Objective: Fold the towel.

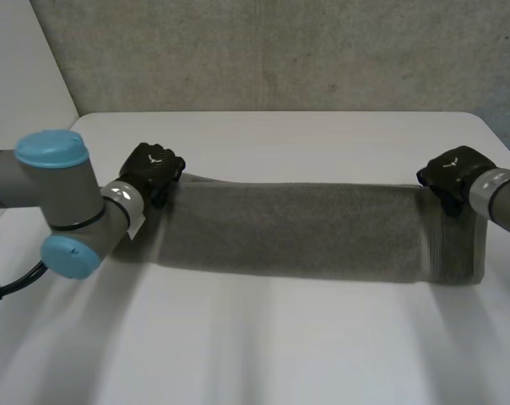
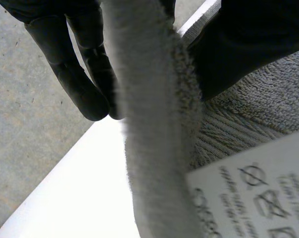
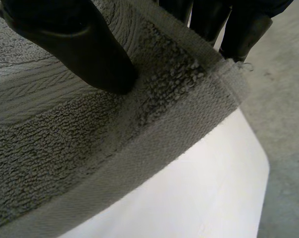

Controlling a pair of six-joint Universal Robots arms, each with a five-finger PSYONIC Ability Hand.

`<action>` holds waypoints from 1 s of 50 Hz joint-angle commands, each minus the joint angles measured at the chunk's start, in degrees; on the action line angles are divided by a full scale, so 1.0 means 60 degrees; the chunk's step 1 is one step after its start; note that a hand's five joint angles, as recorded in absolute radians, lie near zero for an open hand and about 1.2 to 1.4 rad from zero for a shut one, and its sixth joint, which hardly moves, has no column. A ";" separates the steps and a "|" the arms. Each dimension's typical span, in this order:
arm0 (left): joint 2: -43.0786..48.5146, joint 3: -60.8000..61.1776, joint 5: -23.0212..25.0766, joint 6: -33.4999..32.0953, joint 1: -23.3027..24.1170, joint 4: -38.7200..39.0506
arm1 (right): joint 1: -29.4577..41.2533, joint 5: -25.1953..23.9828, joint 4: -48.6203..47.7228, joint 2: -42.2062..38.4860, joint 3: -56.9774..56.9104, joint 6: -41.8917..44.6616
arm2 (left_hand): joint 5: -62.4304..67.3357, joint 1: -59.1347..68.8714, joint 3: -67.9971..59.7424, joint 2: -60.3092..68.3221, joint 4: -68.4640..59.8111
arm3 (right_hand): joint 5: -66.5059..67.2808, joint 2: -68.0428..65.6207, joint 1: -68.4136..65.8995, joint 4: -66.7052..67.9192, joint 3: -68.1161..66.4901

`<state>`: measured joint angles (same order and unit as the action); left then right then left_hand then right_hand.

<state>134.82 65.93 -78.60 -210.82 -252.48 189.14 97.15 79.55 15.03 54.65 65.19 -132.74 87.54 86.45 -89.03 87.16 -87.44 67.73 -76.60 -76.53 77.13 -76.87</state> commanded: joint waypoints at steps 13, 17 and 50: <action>0.1642 -0.1438 -0.0684 -0.0737 0.0419 0.1479 | 0.0668 0.1083 -0.2637 -0.1580 -0.0318 -0.0113 | -0.9630 -0.7781 0.8212 -0.7900 0.7946 | -0.4441 0.4254 0.4241 -0.4341 0.4297; 0.1554 -0.1276 -0.0728 -0.0766 0.0507 0.1464 | 0.0756 0.1229 -0.2695 -0.1492 -0.0216 -0.0186 | -1.3994 -1.2145 1.2576 -1.2264 1.2309 | -1.1288 1.1101 1.1089 -1.1188 1.1144; -0.3132 0.3204 -0.0584 0.1577 -0.0474 0.0967 | -0.0019 0.0308 -0.2083 0.3708 0.4295 -0.1622 | -1.4022 -1.2173 1.2604 -1.2292 1.2337 | -1.1288 1.1101 1.1089 -1.1188 1.1144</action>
<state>119.36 79.38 -83.87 -201.62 -253.86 196.72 99.69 83.32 -3.32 75.15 85.95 -142.49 14.42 15.64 -14.55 15.01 -15.30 3.47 -14.05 -13.12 14.86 -14.22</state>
